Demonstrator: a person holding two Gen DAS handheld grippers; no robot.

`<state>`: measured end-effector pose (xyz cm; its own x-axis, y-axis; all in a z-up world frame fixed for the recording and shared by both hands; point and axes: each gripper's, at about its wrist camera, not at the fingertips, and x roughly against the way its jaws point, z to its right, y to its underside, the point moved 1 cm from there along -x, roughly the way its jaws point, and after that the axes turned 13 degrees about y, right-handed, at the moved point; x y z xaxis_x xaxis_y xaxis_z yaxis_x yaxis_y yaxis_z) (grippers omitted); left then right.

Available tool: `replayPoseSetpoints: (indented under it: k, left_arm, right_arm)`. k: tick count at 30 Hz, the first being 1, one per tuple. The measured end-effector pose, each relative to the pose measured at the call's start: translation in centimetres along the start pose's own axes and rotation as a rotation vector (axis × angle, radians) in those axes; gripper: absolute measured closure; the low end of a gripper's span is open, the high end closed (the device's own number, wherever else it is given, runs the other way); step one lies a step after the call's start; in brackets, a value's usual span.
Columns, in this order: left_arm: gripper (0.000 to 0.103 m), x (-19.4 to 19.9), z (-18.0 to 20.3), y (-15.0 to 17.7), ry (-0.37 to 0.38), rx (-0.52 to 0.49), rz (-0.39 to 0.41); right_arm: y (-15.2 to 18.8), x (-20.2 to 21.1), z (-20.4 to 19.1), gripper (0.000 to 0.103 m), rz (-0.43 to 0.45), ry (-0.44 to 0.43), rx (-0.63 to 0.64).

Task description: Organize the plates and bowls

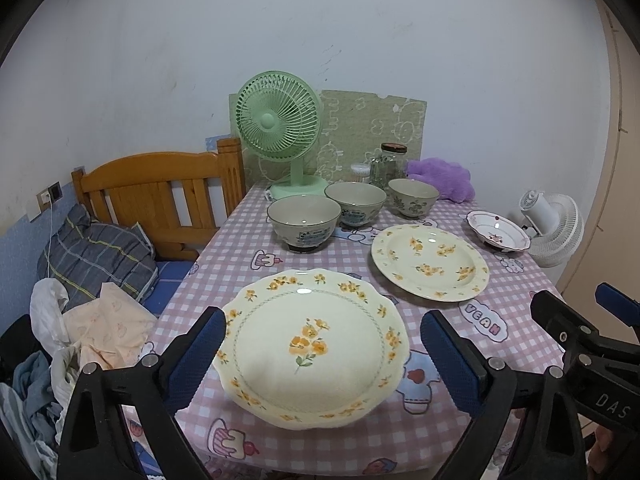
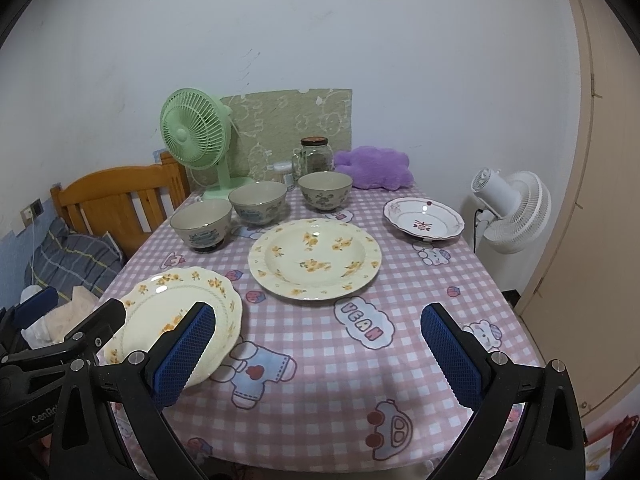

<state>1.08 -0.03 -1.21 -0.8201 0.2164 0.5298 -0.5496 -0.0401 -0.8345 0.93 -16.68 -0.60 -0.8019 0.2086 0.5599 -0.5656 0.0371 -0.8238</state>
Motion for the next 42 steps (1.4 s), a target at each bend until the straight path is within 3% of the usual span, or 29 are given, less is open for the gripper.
replayPoseSetpoints:
  k: [2, 11, 19, 28, 34, 42]
  left_arm:
    - [0.012, -0.5, -0.6, -0.2, 0.006, 0.0, -0.011]
    - [0.016, -3.9, -5.1, -1.3, -0.01, 0.033, -0.086]
    - [0.018, -8.0, -9.4, -1.6, -0.009, 0.057, -0.199]
    - [0.019, -12.4, -11.9, -0.3, 0.044, 0.062, -0.324]
    - [0.029, -14.6, -12.8, 1.0, 0.104, 0.078, -0.42]
    - [0.035, -16.1, -13.0, 1.7, 0.149, 0.04, -0.483]
  right_arm:
    - [-0.3, -0.6, -0.8, 0.0, -0.006, -0.017, 0.004]
    - [-1.5, -4.2, -5.8, 0.003, -0.082, -0.083, 0.031]
    - [-1.6, -8.9, -10.7, 0.008, -0.205, -0.117, 0.042]
    - [0.2, -13.3, -14.2, 0.023, -0.351, -0.023, 0.086]
    - [1.8, -15.3, -15.5, 0.043, -0.44, 0.026, 0.12]
    - [2.5, -16.6, -16.0, 0.045, -0.501, 0.085, 0.118]
